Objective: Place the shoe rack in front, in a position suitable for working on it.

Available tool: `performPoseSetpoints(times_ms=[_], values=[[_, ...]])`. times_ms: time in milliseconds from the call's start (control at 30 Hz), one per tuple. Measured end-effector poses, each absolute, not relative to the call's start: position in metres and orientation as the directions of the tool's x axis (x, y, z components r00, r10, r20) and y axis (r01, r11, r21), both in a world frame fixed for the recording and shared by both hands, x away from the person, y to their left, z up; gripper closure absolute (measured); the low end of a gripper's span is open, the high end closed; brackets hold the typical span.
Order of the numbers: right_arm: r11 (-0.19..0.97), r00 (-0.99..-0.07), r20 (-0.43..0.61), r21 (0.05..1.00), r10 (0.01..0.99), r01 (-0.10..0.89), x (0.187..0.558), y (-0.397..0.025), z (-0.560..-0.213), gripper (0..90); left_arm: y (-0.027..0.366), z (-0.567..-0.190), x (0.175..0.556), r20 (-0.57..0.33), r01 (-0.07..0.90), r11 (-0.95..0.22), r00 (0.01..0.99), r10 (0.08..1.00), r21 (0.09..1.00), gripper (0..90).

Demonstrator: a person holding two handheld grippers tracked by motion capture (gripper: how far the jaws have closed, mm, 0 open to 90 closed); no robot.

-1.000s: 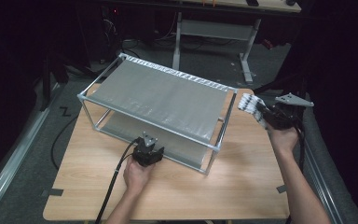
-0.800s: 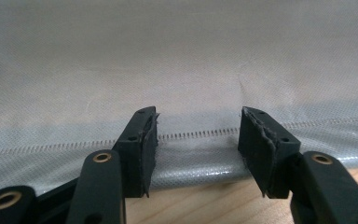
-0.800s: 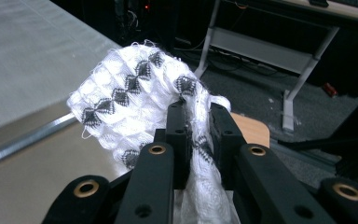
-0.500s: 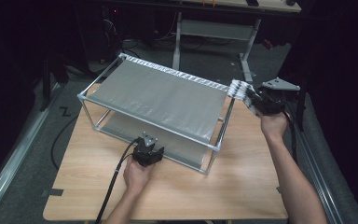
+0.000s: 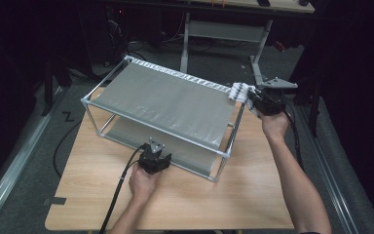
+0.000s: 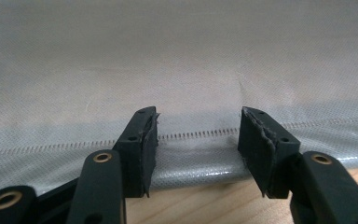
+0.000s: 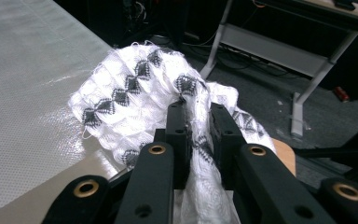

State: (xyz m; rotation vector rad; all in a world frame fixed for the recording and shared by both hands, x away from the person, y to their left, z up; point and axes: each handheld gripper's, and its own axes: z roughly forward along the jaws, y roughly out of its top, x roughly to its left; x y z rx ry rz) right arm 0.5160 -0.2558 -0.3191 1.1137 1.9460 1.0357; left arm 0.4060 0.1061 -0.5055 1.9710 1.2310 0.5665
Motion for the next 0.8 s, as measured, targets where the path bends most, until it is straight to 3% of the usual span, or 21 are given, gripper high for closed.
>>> performPoseSetpoints(times_ms=[367,800], values=[[0.297,-0.448,-0.108,0.878,0.887,0.376,0.517,-0.255,-0.327,80.8,0.106,-0.506,0.406,-0.011,0.572,-0.274,0.444,0.896,0.773,47.3],[0.375,-0.508,-0.172,0.866,0.844,0.331,0.495,-0.248,-0.329,80.8,0.106,-0.506,0.406,-0.012,0.572,-0.273,0.444,0.896,0.773,47.3]])
